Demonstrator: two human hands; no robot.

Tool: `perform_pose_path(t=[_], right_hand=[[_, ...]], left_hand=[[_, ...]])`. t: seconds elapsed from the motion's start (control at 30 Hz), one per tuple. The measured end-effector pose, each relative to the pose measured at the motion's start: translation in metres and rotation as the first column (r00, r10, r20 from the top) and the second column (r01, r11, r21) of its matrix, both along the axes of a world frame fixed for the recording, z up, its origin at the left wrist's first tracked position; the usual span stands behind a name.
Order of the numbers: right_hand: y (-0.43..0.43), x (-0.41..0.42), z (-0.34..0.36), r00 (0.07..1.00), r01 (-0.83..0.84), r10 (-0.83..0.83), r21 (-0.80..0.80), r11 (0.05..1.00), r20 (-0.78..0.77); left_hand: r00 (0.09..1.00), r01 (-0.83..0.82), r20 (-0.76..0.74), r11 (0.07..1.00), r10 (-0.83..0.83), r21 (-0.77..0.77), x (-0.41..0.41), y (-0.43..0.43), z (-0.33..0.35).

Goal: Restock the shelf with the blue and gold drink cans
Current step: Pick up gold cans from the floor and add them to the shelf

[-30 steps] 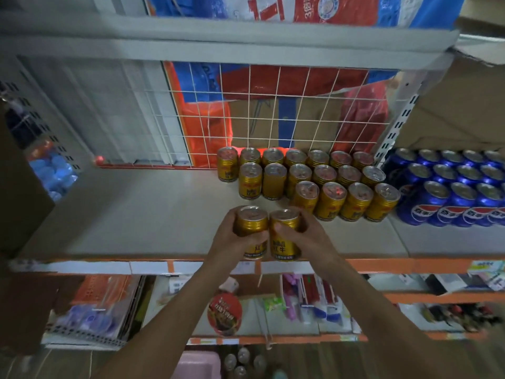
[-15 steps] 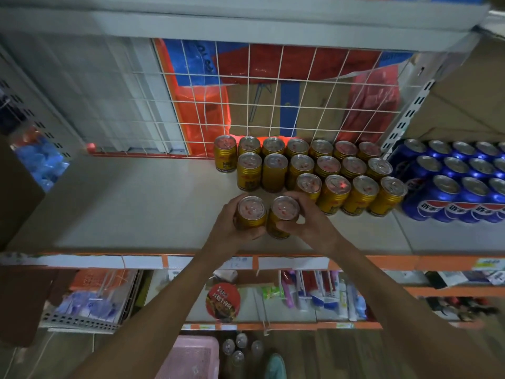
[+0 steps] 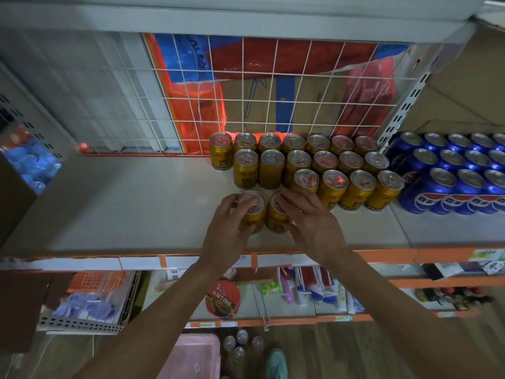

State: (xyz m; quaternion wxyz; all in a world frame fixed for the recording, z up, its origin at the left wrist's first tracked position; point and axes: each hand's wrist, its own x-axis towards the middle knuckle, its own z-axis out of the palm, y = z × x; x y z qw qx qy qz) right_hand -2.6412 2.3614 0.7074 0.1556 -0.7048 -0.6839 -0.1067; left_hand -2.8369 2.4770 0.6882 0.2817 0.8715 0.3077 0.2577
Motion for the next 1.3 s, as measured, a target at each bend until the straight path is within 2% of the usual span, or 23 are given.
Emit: perform_pose_path(t=[0.1,0.23,0.43,0.6,0.73,1.3], right_hand=[[0.004,0.005,-0.005,0.999,-0.019,0.019,-0.010,1.000,0.028],[0.012,0.006,-0.012,0.999,-0.030,0.030,0.016,0.999,0.030],[0.018,0.006,-0.017,0.998,-0.011,0.006,0.079,0.997,0.069],[0.034,0.008,-0.021,0.994,0.015,-0.029,0.130,0.991,0.101],[0.043,0.008,-0.023,0.991,0.055,-0.070,0.126,0.990,0.117],[0.060,0.015,-0.022,0.988,0.096,-0.104,0.066,0.993,0.118]], left_hand=[[0.999,0.014,0.037,0.999,-0.016,0.047,0.002,0.005,-0.003],[1.000,0.027,0.011,0.995,-0.028,0.098,0.009,0.010,-0.004],[0.999,-0.008,0.036,0.999,0.007,0.032,0.020,0.011,0.001],[0.998,-0.057,-0.009,0.992,0.059,0.112,0.024,0.026,0.002],[0.997,-0.041,-0.065,0.990,0.050,0.135,0.030,0.038,0.007],[0.999,-0.051,0.002,0.996,0.051,0.077,0.035,0.049,0.006]])
